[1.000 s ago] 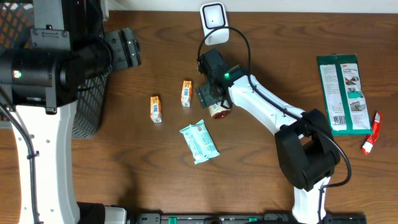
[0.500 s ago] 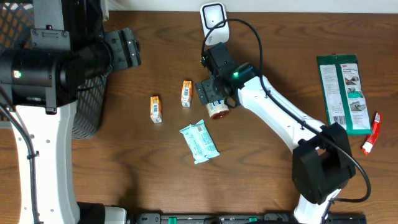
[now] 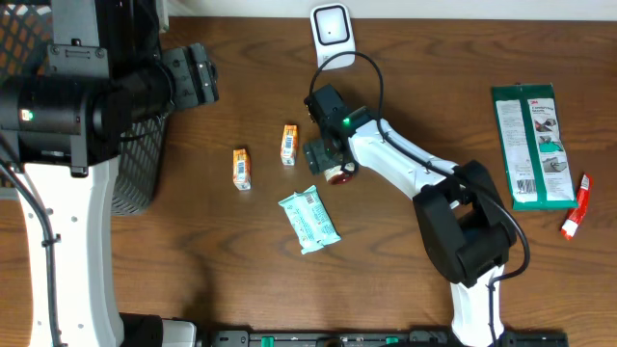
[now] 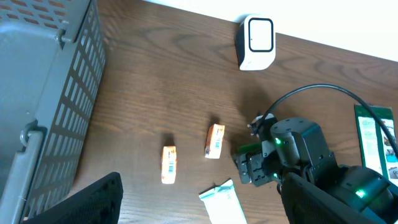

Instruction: Scan the item barcode

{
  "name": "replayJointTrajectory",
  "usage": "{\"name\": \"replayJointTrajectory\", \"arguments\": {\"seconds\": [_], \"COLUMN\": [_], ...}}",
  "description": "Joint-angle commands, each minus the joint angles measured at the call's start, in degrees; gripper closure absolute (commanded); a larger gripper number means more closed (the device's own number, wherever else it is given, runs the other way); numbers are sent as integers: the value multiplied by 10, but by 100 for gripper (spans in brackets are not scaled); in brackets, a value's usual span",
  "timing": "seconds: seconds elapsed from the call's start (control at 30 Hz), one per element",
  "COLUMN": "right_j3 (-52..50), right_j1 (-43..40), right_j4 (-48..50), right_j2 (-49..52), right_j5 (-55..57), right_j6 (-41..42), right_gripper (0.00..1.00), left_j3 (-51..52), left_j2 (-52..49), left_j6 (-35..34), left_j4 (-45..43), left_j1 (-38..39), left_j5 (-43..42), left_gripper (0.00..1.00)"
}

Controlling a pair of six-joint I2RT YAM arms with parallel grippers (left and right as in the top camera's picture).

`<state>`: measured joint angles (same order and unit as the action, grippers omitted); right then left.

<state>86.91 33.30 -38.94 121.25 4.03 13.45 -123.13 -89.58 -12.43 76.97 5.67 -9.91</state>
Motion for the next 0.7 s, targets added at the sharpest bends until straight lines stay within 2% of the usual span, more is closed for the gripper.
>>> {"name": "replayJointTrajectory", "arguments": {"seconds": [0.0, 0.03, 0.1, 0.2, 0.3, 0.53, 0.67], "right_j3": [9, 10, 10, 10, 10, 10, -1], "right_j1": [3, 3, 1, 1, 2, 7, 6], "right_j4": [-8, -17, -30, -57, -86, -162, -172], "right_j2": [-21, -32, -55, -96, -123, -165, -177], "right_j5": [-1, 0, 0, 0, 0, -3, 8], "right_j6": [9, 8, 7, 7, 7, 6, -30], "right_gripper": [31, 34, 34, 45, 49, 45, 43], "left_j3": [-5, -5, -5, -5, -5, -5, -5], "left_j2": [-2, -2, -2, -2, -2, -2, -2], "left_j6": [-1, -1, -1, -1, -1, -1, -1], "left_j4": [2, 2, 2, 2, 2, 2, 2], "left_j1": [-3, -3, -3, -3, -3, -3, -3], "left_j5": [5, 5, 5, 5, 5, 5, 5], "left_gripper": [18, 18, 18, 18, 18, 18, 18]}}
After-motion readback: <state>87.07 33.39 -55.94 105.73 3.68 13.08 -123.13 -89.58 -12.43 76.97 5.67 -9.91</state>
